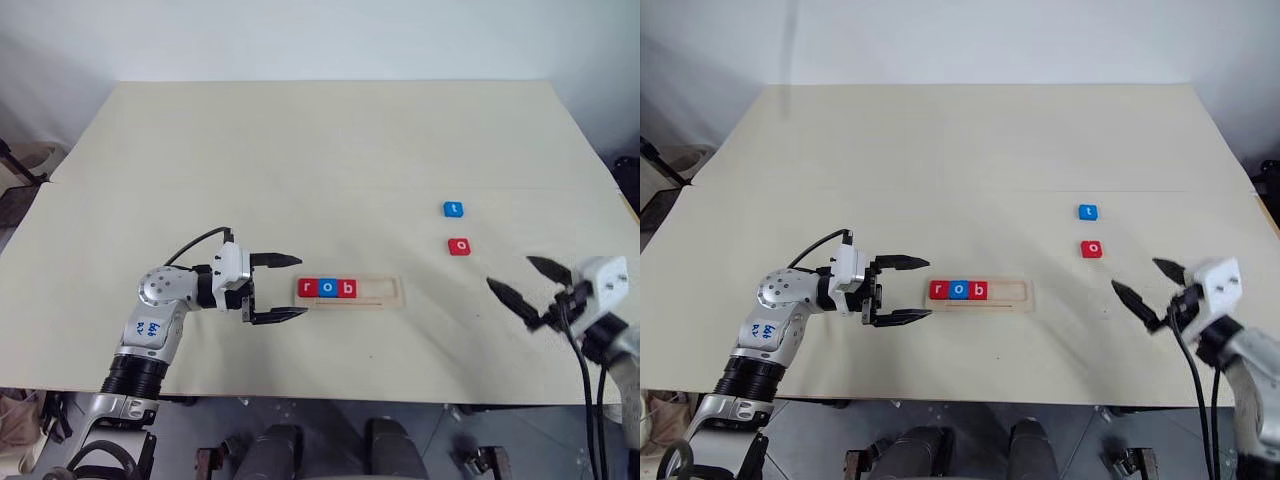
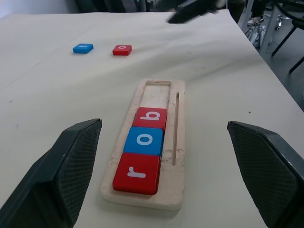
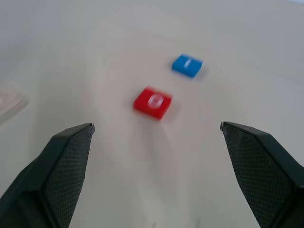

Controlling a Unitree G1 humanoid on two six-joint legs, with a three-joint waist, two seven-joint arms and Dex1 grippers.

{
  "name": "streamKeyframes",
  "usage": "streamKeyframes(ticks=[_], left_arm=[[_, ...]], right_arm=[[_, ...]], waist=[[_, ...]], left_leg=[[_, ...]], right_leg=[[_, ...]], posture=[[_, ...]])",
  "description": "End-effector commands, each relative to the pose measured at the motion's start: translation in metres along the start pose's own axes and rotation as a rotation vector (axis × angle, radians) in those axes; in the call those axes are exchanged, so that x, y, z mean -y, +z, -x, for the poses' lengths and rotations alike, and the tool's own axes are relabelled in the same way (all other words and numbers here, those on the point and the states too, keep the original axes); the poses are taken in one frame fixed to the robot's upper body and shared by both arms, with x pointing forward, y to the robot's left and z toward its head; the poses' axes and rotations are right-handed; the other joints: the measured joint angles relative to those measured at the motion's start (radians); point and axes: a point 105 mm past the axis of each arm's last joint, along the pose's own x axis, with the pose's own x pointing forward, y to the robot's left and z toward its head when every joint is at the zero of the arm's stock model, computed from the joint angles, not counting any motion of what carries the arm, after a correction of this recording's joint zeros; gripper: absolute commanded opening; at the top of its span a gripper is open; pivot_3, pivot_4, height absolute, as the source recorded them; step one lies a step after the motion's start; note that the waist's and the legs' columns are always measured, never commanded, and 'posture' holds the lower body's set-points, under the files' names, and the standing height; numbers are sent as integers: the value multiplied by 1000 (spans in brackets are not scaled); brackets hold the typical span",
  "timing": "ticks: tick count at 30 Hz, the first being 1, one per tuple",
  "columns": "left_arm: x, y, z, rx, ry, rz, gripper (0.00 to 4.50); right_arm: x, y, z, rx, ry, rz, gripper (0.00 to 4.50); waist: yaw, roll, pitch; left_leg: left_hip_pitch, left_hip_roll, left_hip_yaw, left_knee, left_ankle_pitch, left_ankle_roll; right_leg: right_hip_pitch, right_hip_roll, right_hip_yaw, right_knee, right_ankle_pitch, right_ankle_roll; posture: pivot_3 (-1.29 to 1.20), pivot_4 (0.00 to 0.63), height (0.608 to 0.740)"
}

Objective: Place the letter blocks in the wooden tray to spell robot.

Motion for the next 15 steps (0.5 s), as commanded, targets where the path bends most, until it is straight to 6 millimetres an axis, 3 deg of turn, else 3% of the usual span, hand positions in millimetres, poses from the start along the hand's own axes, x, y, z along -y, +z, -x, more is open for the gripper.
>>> streamKeyframes(ticks=[1, 4, 7, 11, 15], left_arm=[[2, 7, -2, 13, -1, -33, 4500], [5, 7, -4, 20, 1, -32, 4500], [6, 8, -6, 24, 6, -33, 4500], [6, 9, -4, 24, 21, -37, 4500], [7, 9, -1, 19, 35, -36, 4500]], right_arm=[[11, 2, -23, -136, -32, -44, 4463], [16, 17, -54, -151, -29, -110, 4463], [25, 21, -72, -197, -75, -131, 4463], [25, 26, -86, -221, -77, -130, 4463], [21, 27, -88, -251, -65, -138, 4463]], waist=[[-1, 0, 0], [0, 0, 0], [0, 0, 0], [4, 0, 0], [1, 0, 0]], left_leg=[[0, 0, 0, 0, 0, 0], [-1, 0, 0, 0, 0, 0], [-2, 0, 0, 0, 0, 0], [-3, -1, -1, 1, 0, 0], [-4, -1, 0, 1, 0, 0]], right_leg=[[0, 0, 0, 0, 0, 0], [0, 0, -1, 0, 0, 0], [-2, 0, -1, 0, 0, 0], [-2, -1, -1, 0, 0, 0], [-3, -1, -1, 0, 0, 0]], posture=[[0, 150, 740], [0, 150, 740], [0, 150, 740], [0, 150, 740], [0, 150, 740]])
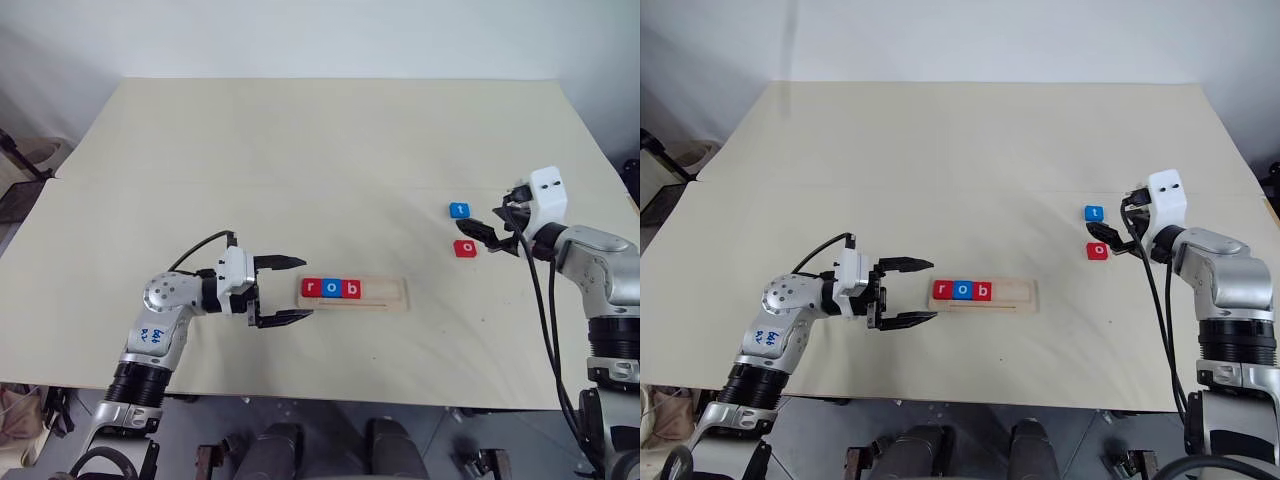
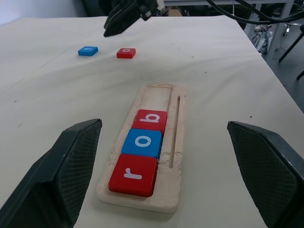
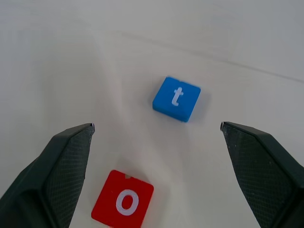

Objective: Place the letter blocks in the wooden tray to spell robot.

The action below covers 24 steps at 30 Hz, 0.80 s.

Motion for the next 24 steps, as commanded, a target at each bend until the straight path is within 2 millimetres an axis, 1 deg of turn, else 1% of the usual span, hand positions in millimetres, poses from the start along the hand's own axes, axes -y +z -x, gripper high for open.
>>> streamKeyframes(ticks=[1, 11, 16, 24], left_arm=[[0, 7, 3, 6, 12, -31, 4500], [0, 6, 1, 8, 8, -23, 4500], [-1, 6, -2, 13, 2, -26, 4500], [1, 3, -1, 10, -6, -12, 4500]], right_arm=[[1, 11, 4, 9, -17, 9, 4463], [-14, 10, 9, 11, 6, 5, 4463], [-13, 9, 18, 15, -15, 0, 4463], [-14, 15, 31, 33, -26, -2, 4463]], waist=[[-1, 0, 0], [-3, 0, 0], [-1, 0, 0], [-2, 0, 0]], left_leg=[[0, 0, 0, 0, 0, 0], [0, 0, 1, 0, 0, 0], [0, 0, 1, 0, 0, 0], [0, 0, 1, 0, 0, 0]], right_leg=[[0, 0, 0, 0, 0, 0], [-1, 0, 0, 5, 0, 0], [-1, 0, 0, 5, 0, 0], [-2, 0, 0, 5, 0, 0]], posture=[[0, 150, 740], [0, 150, 740], [0, 150, 740], [0, 150, 740]])
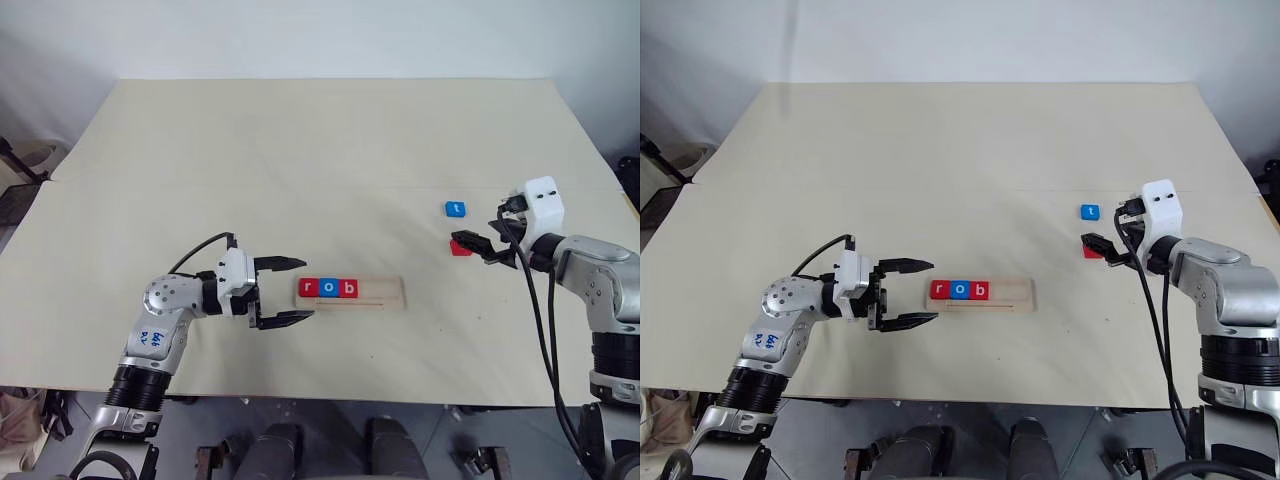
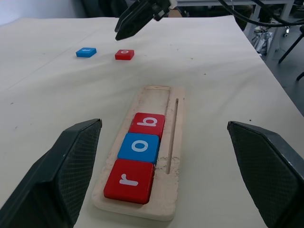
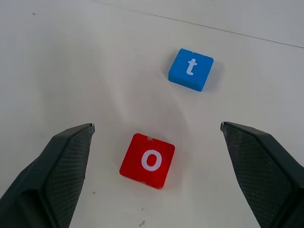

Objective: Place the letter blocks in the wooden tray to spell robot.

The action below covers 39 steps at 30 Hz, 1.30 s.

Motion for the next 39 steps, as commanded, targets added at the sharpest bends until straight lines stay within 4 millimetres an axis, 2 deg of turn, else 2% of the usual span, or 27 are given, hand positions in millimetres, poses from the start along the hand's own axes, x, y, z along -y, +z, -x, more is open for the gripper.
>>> streamKeyframes(ticks=[1, 13, 23, 28, 31, 38, 39], left_arm=[[-1, 4, -1, 10, -11, -22, 4500], [-3, 5, -4, 16, -24, -27, 4500], [-2, 5, -1, 10, -15, -26, 4500], [-2, 6, 1, 6, -8, -29, 4500], [-2, 6, 1, 7, -4, -28, 4500], [-1, 6, 0, 11, 1, -26, 4500], [-1, 6, -1, 12, 1, -26, 4500]], right_arm=[[2, 15, 12, 54, -21, 23, 4463], [-4, 6, 14, 46, -25, 8, 4463], [-21, -25, -7, 4, -126, -95, 4463], [-25, -33, -13, 2, -183, -122, 4463], [-27, -34, -16, 10, -190, -132, 3899], [-23, -36, -17, 19, -223, -139, 1464], [-22, -36, -17, 19, -225, -138, 1456]], waist=[[1, 0, 0], [0, 0, 0], [1, 0, 0], [-1, 0, 0], [-1, 0, 0], [-12, 0, 0], [-16, 0, 0]], left_leg=[[0, 0, 0, 0, 0, 0], [0, 0, 0, 0, 0, 0], [0, 0, 0, 0, 0, 0], [0, 0, 0, 0, 0, 0], [0, 0, 0, 0, 0, 0], [0, 0, 0, 0, 0, 0], [0, 0, 0, 0, 0, 0]], right_leg=[[0, 0, 0, 0, 0, 0], [0, 0, 0, 0, 0, 0], [0, 0, 0, 1, 0, 0], [0, 0, 0, 2, 0, 0], [0, 0, 0, 3, 0, 0], [0, 0, 0, 4, 0, 0], [0, 0, 0, 4, 0, 0]], posture=[[0, 150, 740], [0, 150, 740], [0, 150, 740], [0, 150, 740], [0, 150, 740], [0, 150, 740], [0, 150, 740]])
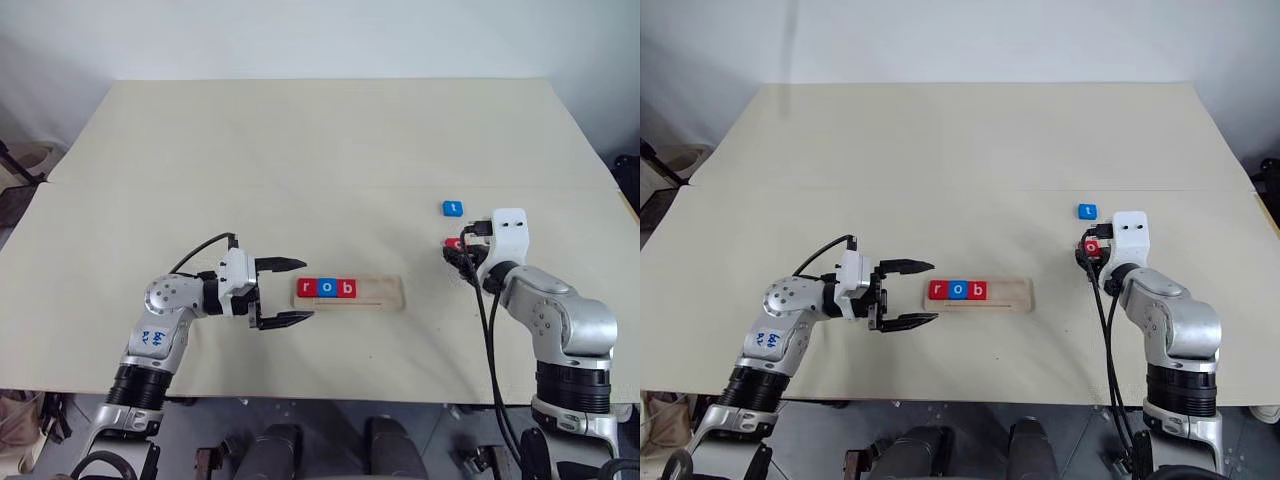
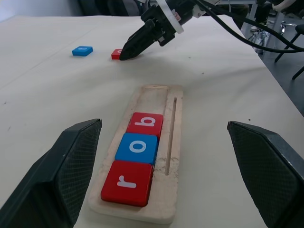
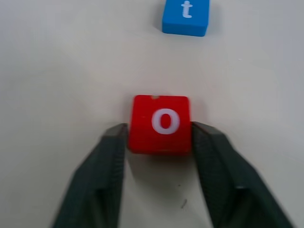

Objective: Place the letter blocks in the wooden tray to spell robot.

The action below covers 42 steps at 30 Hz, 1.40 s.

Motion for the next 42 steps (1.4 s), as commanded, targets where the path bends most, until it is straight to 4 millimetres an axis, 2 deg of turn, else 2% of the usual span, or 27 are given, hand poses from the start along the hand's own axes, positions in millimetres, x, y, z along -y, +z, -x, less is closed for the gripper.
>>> streamKeyframes(ticks=[1, 6, 14, 19, 25, 29, 34, 40, 42], left_arm=[[0, 7, 0, 16, 2, -25, 4500], [2, 5, -2, 21, -3, -16, 4500], [7, 2, -6, 30, -44, 17, 4500], [6, 2, -8, 30, -67, 19, 4500], [1, 3, -8, 30, -69, 9, 4500], [-1, 4, -7, 27, -65, 3, 4500], [-2, 4, -5, 22, -58, 0, 4500], [-2, 3, -4, 19, -51, 0, 4500], [-2, 3, -4, 20, -50, 0, 4500]], right_arm=[[4, 4, 5, 22, -20, 3, 1456], [-2, 3, 23, 12, -5, 18, 1456], [-19, -23, 71, -43, -6, -2, 1456], [-23, -34, 79, -59, -41, -38, 1456], [-30, -33, 78, -44, -35, -63, 1456], [-27, -29, 77, -29, -37, -55, 2829], [-23, -6, 77, 35, 25, -17, 4463], [-18, -3, 96, 29, 264, 35, 4463], [-10, -2, 102, 62, 309, 54, 4463]], waist=[[-5, 0, 0], [-7, 0, 0], [-7, 0, 0], [-7, 0, 0], [-8, 0, 0], [-8, 0, 0], [-8, 0, 0], [-2, 0, 0], [-1, 0, 0]], left_leg=[[0, 0, 0, 0, 0, 0], [0, 0, -1, 0, 0, 0], [0, 0, -1, -1, 0, 0], [1, 0, 0, -1, 0, 0], [1, -1, 0, -1, 0, 0], [1, 0, 0, -1, 0, 0], [1, -1, 0, -1, 0, 0], [1, -1, 0, -1, 0, 1], [1, -1, 0, -1, -1, 1]], right_leg=[[0, 0, 0, 0, 0, 0], [0, 0, 0, 0, 0, 0], [0, 0, 0, 0, 0, 0], [0, 0, 1, 0, 0, 0], [0, 0, 1, 0, 0, 0], [0, 0, 1, 0, 0, 0], [0, 0, 1, 0, 0, 0], [1, 0, 1, -1, 0, 0], [1, 0, 1, -1, 0, 0]], posture=[[0, 150, 740], [0, 150, 740], [0, 150, 740], [0, 150, 740], [0, 150, 740], [0, 150, 740], [0, 150, 740], [0, 150, 740], [0, 150, 740]])
